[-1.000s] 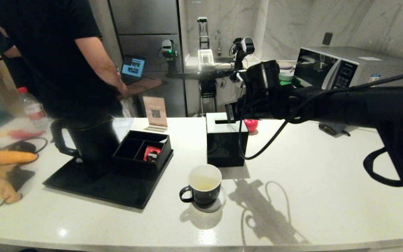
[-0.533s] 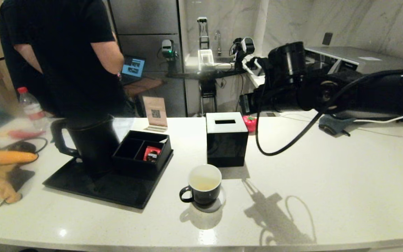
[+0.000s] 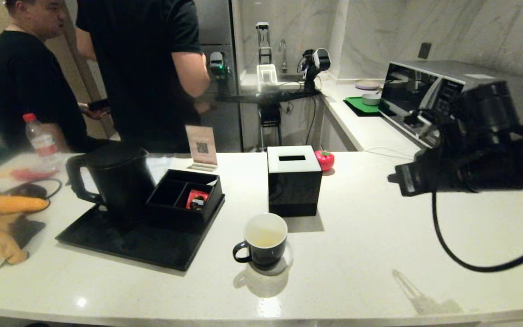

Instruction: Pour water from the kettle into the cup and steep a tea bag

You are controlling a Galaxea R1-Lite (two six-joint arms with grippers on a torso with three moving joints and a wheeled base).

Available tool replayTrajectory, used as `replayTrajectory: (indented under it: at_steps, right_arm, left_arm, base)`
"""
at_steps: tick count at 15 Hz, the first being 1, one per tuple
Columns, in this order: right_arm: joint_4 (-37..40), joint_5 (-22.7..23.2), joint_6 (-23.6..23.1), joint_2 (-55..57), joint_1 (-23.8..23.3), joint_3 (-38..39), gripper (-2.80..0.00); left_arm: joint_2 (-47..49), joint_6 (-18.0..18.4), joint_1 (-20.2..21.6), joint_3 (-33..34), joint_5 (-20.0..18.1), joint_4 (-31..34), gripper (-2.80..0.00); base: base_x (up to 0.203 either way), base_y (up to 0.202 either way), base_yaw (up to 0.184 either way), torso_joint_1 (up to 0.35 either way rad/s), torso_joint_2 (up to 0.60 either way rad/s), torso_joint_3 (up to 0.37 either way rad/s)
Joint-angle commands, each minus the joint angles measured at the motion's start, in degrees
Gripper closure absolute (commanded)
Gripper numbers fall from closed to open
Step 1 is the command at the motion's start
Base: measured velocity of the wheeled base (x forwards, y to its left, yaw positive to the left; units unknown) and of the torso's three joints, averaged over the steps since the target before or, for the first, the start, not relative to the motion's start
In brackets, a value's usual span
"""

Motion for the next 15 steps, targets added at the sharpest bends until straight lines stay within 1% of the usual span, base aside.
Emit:
replayTrajectory:
  at_steps: [1,3,4,6,7,9,12,15]
  right_arm:
    - [-4.2,0.1,0.1,-12.4,-5.7,13.7,0.00]
    - [-10.0,0.3,0.3,-19.4,-10.8,24.4,0.00]
    - [-12.9,0.5,0.8,-22.8,-12.5,29.1,0.00]
    - [-17.5,1.4,3.0,-31.6,-13.9,37.9,0.00]
    - [-18.6,2.2,3.7,-36.5,-14.2,41.7,0.00]
    - [-19.9,3.5,4.6,-47.2,-14.5,49.5,0.00]
    - [-20.3,4.3,5.1,-62.6,-14.6,58.4,0.00]
    - [-18.4,4.5,5.0,-75.0,-15.8,64.3,0.00]
  left_arm:
    - [0.0,0.0,0.0,0.0,0.1,0.1,0.00]
    - [0.0,0.0,0.0,0.0,0.0,0.0,0.00]
    - [0.0,0.0,0.0,0.0,0.1,0.0,0.00]
    - [0.0,0.0,0.0,0.0,0.1,0.0,0.00]
    - [0.0,0.0,0.0,0.0,0.1,0.0,0.00]
    - [0.0,0.0,0.0,0.0,0.1,0.0,0.00]
    - [0.0,0.0,0.0,0.0,0.0,0.0,0.00]
    - [0.0,0.0,0.0,0.0,0.1,0.0,0.00]
  base:
    - [0.000,0.000,0.000,0.000,0.00,0.000]
    - [0.000,0.000,0.000,0.000,0.00,0.000]
    - [0.000,0.000,0.000,0.000,0.00,0.000]
    - [0.000,0.000,0.000,0.000,0.00,0.000]
    - [0.000,0.000,0.000,0.000,0.00,0.000]
    - [0.000,0.000,0.000,0.000,0.00,0.000]
    - [0.000,0.000,0.000,0.000,0.00,0.000]
    - [0.000,0.000,0.000,0.000,0.00,0.000]
